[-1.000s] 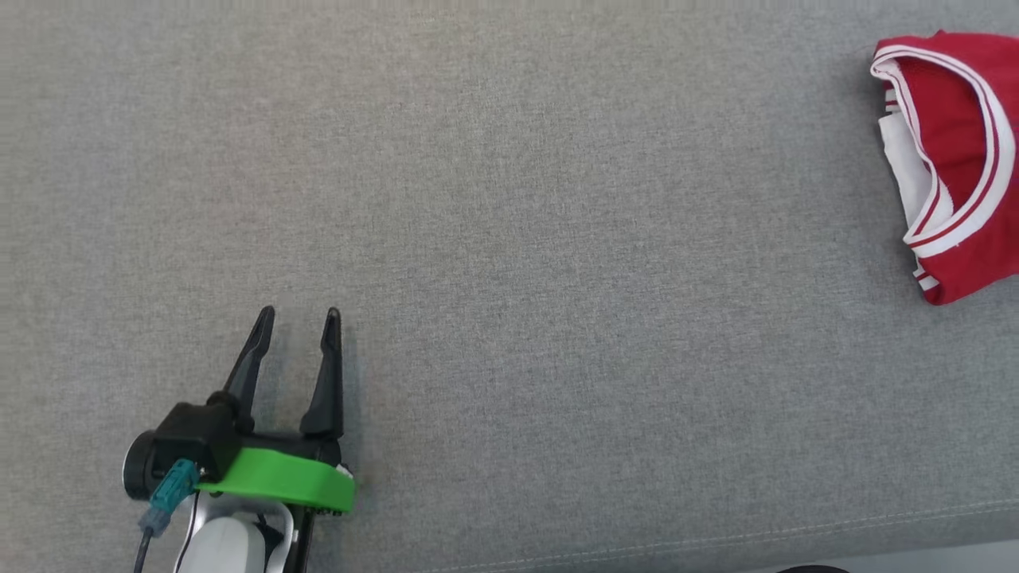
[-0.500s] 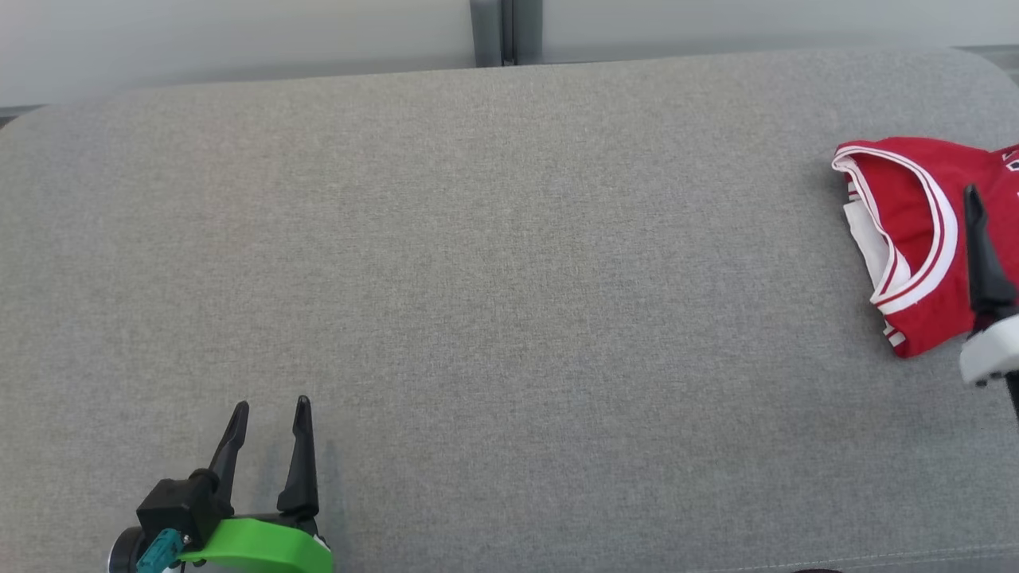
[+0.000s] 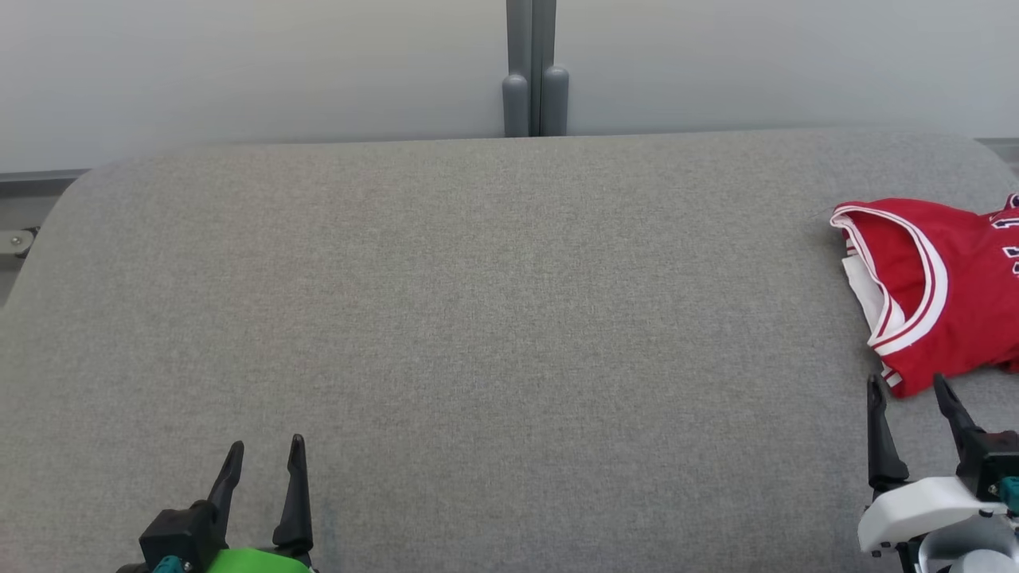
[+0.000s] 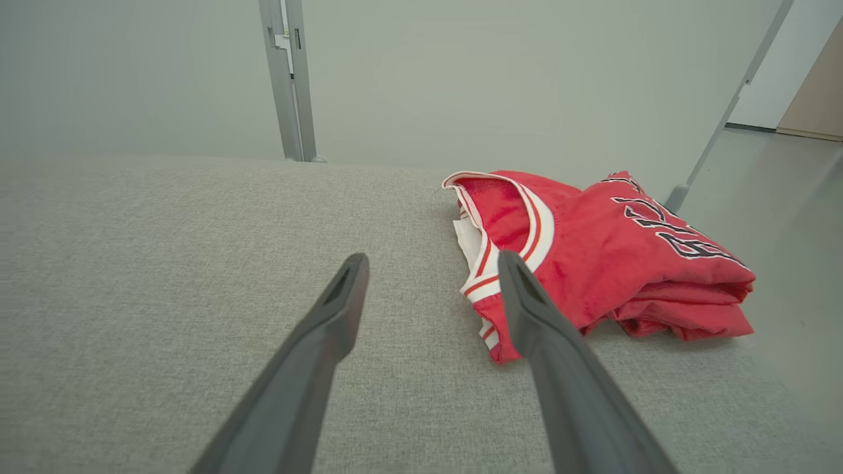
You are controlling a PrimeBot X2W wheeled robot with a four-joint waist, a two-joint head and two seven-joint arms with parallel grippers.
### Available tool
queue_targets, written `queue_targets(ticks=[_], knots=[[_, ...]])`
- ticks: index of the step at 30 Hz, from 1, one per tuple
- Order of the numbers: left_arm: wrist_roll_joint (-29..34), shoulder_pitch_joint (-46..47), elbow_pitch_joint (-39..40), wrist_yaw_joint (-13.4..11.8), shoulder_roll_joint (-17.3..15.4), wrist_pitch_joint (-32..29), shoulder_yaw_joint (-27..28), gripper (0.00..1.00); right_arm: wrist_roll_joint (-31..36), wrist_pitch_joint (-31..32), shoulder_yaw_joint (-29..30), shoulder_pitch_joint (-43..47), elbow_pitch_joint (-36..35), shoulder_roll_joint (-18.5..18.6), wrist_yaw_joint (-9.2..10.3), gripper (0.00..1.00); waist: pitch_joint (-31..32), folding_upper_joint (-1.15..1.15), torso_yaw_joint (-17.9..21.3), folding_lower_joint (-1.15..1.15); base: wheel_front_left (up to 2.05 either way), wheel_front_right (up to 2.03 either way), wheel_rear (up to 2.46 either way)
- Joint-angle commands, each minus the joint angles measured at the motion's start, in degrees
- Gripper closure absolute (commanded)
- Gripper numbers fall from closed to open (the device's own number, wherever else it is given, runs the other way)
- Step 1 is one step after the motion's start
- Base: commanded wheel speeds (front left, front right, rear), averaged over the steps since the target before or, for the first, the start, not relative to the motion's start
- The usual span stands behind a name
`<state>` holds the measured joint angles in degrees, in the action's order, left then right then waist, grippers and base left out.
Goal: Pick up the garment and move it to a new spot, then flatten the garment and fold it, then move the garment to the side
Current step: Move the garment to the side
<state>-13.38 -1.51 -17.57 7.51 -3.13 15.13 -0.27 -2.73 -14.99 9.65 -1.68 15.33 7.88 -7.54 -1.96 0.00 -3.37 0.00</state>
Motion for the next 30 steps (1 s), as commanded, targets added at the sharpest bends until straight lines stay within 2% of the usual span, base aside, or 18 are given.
queue_targets(ticks=[1, 6, 11, 15, 30], knots=[[0.3, -0.7, -0.1, 0.0, -0.3, 0.0, 0.1, 0.00, 1.4, -0.2, 0.5, 1.4, -1.2, -0.9, 0.11, 0.00, 1.5, 0.00, -0.1, 0.00, 0.00, 0.00, 0.00], [0.0, -1.2, 0.1, 0.0, -0.3, 0.0, -0.4, 0.00, 3.8, -0.2, 0.3, 4.2, -2.5, -3.0, 0.11, 0.00, 1.9, 0.00, 0.1, 0.00, 0.00, 0.00, 0.00], [-0.2, -1.6, -0.5, 0.0, -0.5, 0.0, -0.2, 0.00, 3.6, -0.2, -4.1, 5.1, -3.2, -2.9, 0.11, 0.00, 2.4, 0.00, 0.4, 0.00, 0.00, 0.00, 0.00], [-0.6, -1.4, -0.8, 0.0, -0.5, 0.0, -0.4, 0.00, 3.2, -0.2, -5.4, 5.3, -3.5, -2.5, 0.11, 0.00, 2.8, 0.00, 0.4, 0.00, 0.00, 0.00, 0.00], [-2.2, -1.6, -1.6, 0.0, -0.7, 0.0, -1.9, 0.00, 3.7, -0.2, -4.9, 5.2, -2.9, -3.1, 0.11, 0.00, 3.5, 0.00, 2.5, 0.00, 0.00, 0.00, 0.00]])
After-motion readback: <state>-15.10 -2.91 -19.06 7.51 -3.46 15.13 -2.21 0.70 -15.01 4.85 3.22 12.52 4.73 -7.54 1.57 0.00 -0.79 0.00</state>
